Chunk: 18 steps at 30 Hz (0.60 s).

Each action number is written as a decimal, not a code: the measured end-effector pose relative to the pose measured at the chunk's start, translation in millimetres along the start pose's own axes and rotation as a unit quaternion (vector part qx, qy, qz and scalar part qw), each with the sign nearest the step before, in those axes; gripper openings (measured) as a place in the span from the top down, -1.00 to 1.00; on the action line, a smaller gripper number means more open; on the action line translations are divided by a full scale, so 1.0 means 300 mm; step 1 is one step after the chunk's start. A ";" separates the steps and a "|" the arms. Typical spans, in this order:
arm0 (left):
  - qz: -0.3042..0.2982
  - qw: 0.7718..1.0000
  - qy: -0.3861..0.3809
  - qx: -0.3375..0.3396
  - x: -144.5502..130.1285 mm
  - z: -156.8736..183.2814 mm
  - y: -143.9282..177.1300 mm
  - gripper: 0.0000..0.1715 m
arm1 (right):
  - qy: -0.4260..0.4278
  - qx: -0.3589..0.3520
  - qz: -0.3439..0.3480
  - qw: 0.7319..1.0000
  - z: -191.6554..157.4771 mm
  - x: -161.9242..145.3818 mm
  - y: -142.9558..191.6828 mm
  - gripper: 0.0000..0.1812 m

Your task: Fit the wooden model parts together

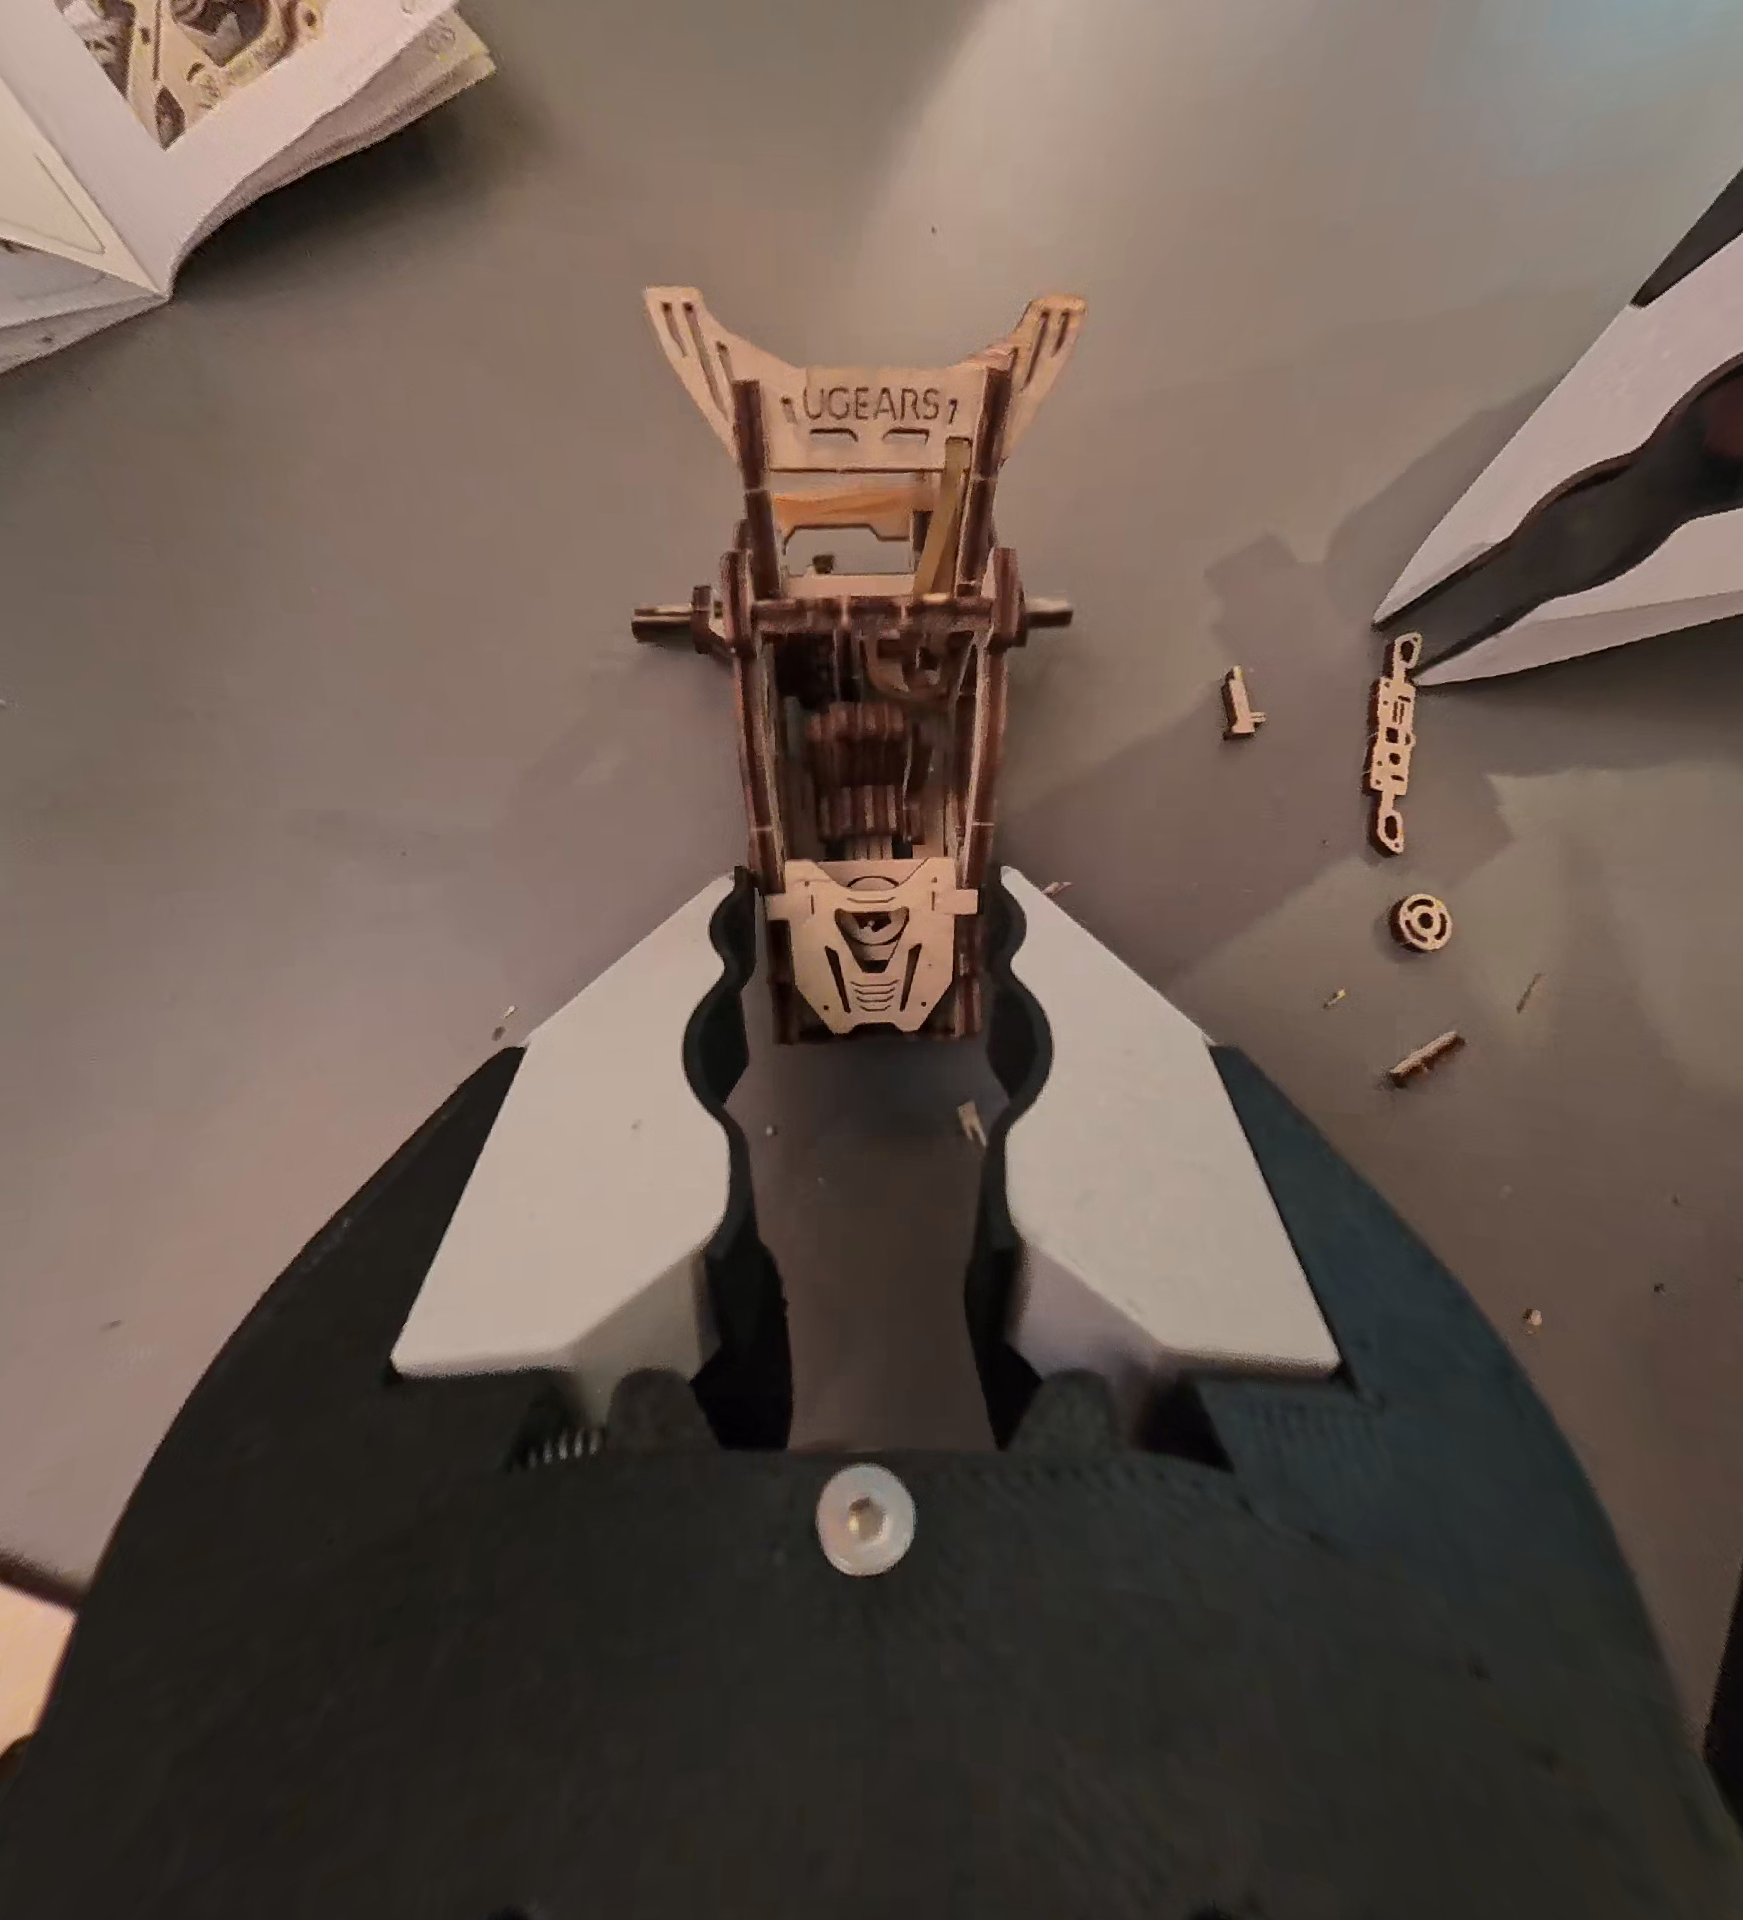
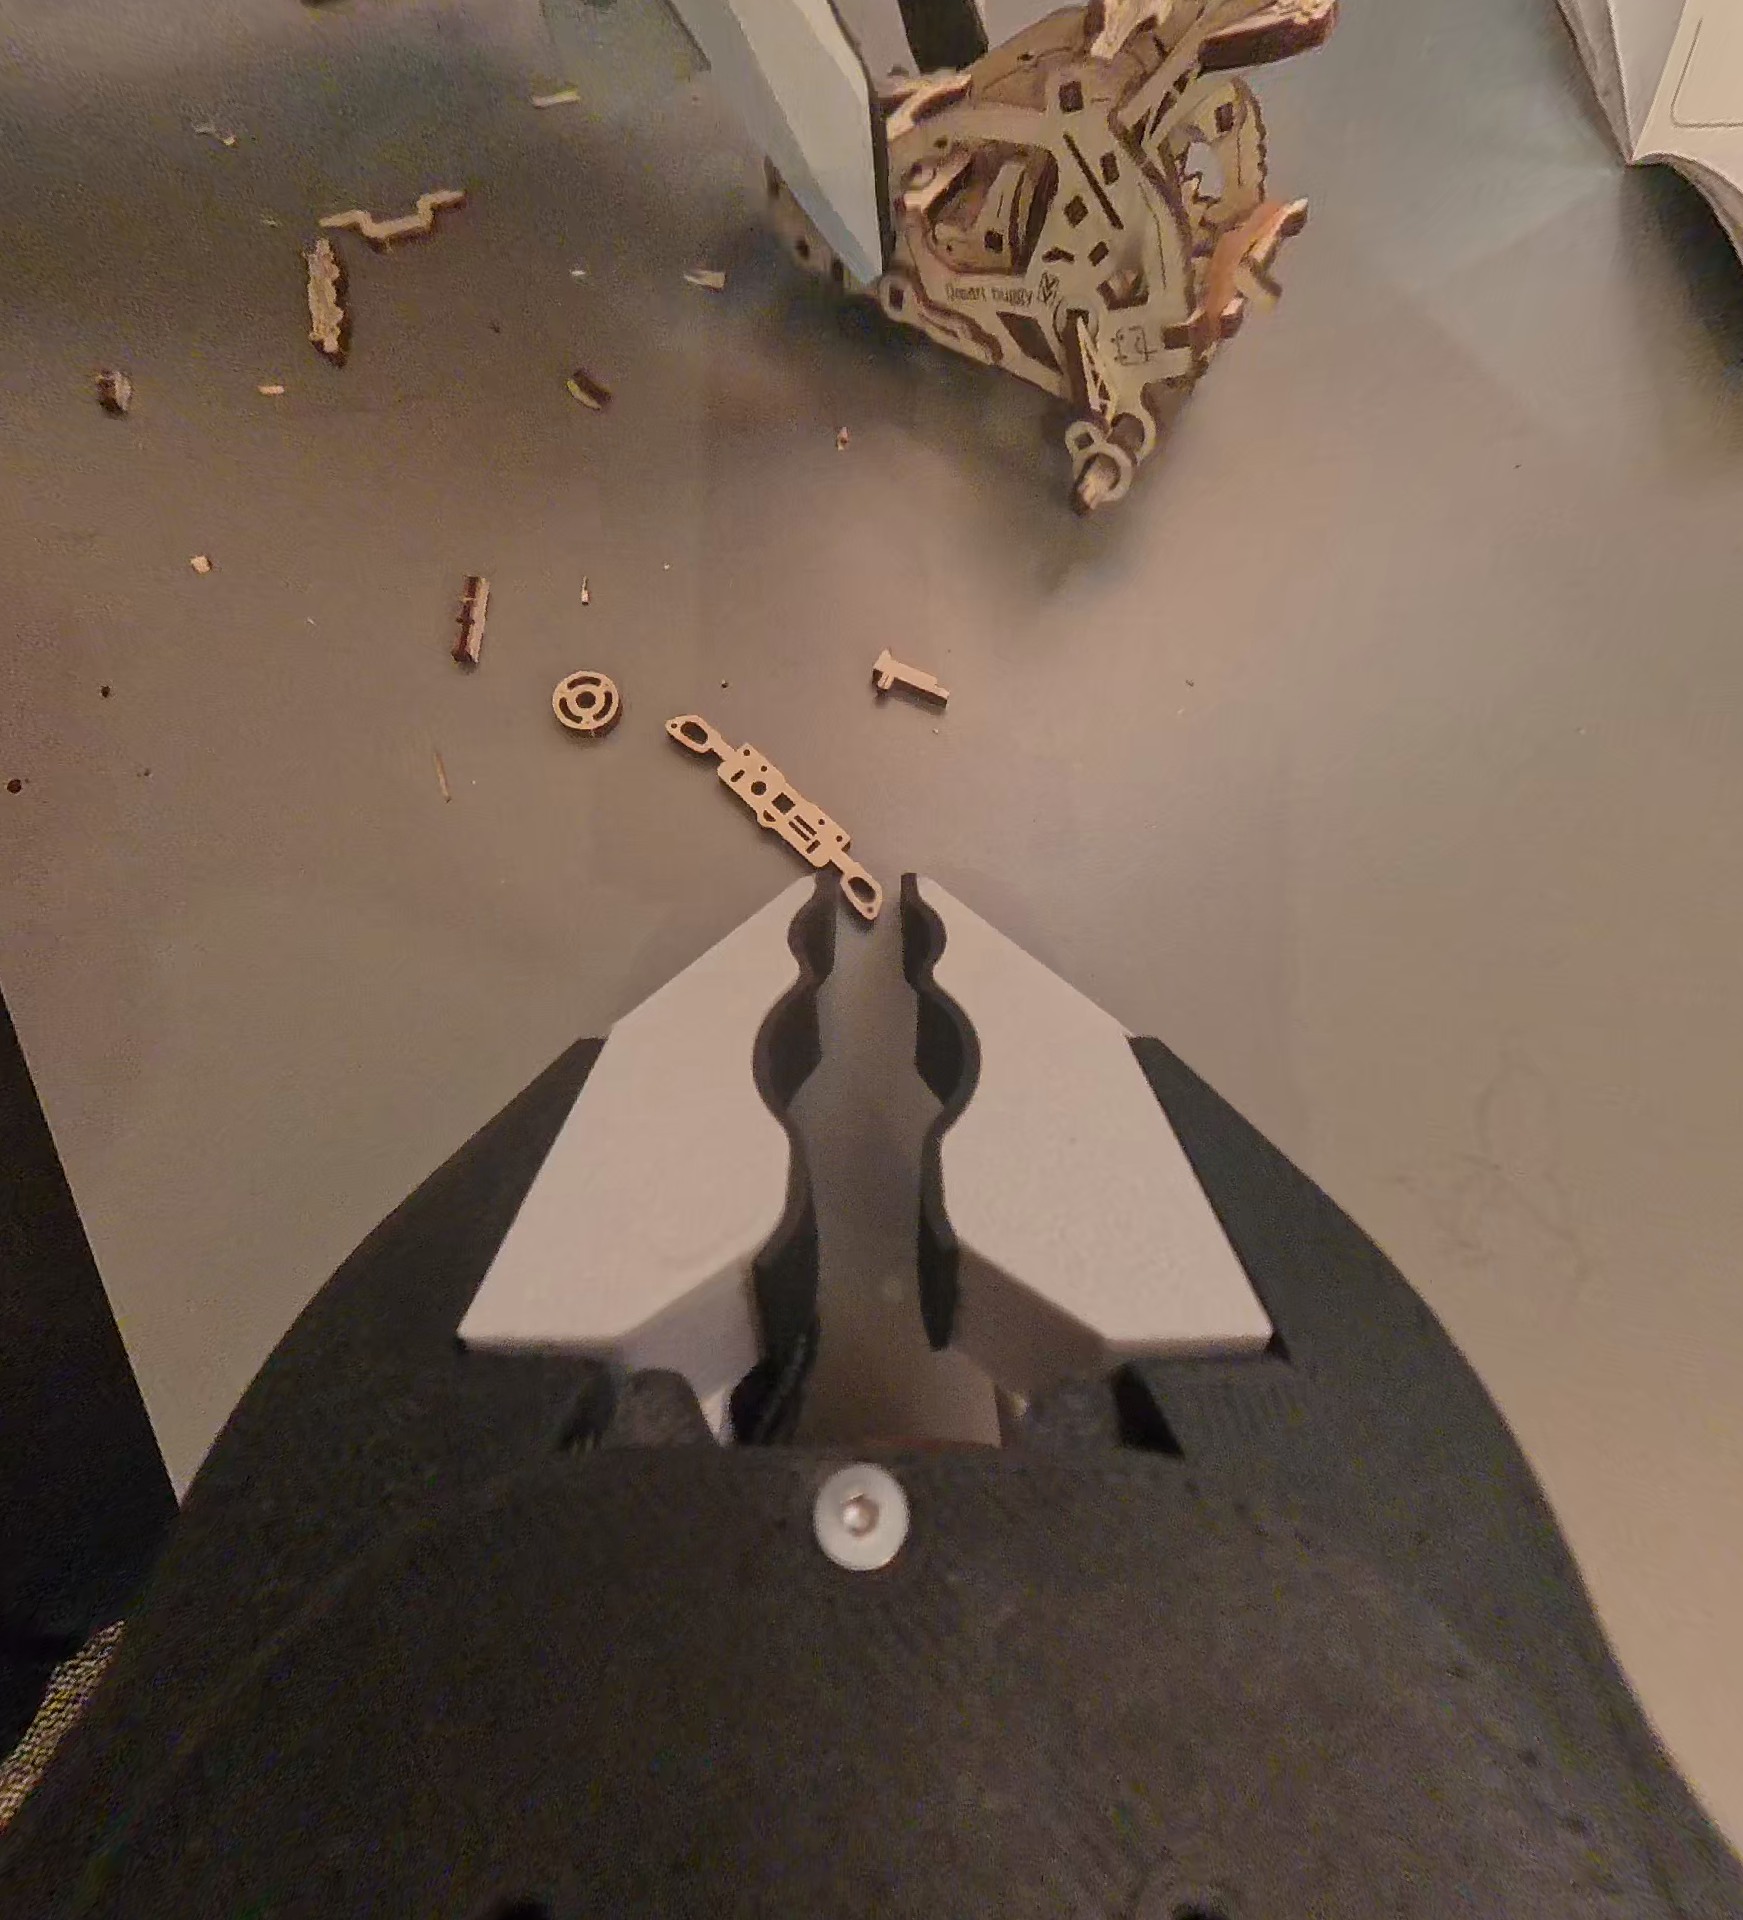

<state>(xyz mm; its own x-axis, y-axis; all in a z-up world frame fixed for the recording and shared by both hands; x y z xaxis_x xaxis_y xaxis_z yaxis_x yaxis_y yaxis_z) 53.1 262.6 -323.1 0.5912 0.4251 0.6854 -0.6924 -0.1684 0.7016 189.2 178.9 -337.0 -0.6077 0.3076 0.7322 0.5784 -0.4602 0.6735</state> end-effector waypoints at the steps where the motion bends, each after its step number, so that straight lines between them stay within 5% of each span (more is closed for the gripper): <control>1: 0.003 1.000 -0.004 0.004 0.003 -0.007 0.010 0.53 | 0.000 0.003 0.000 1.000 -0.002 0.000 0.000 0.88; 18: -0.008 0.999 0.011 -0.042 -0.067 0.012 0.055 0.44 | -0.029 0.030 0.017 0.999 -0.031 0.027 0.009 0.95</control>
<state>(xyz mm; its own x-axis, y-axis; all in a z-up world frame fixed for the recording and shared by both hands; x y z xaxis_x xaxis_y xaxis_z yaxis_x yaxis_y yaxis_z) 31.3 247.9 -324.7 0.5932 0.4466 0.6698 -0.7162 -0.0872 0.6924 180.7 172.3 -330.4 -0.5554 0.3403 0.7588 0.6316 -0.4210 0.6511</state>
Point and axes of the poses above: each gripper's, where its closed fingertips meet, y back along the fingers, x out of its top, z = x × y across the jaws, the point moved 2 cm from there along y, back along the fingers, and after that the axes turned 5 degrees about -x, right-handed, at the moved point
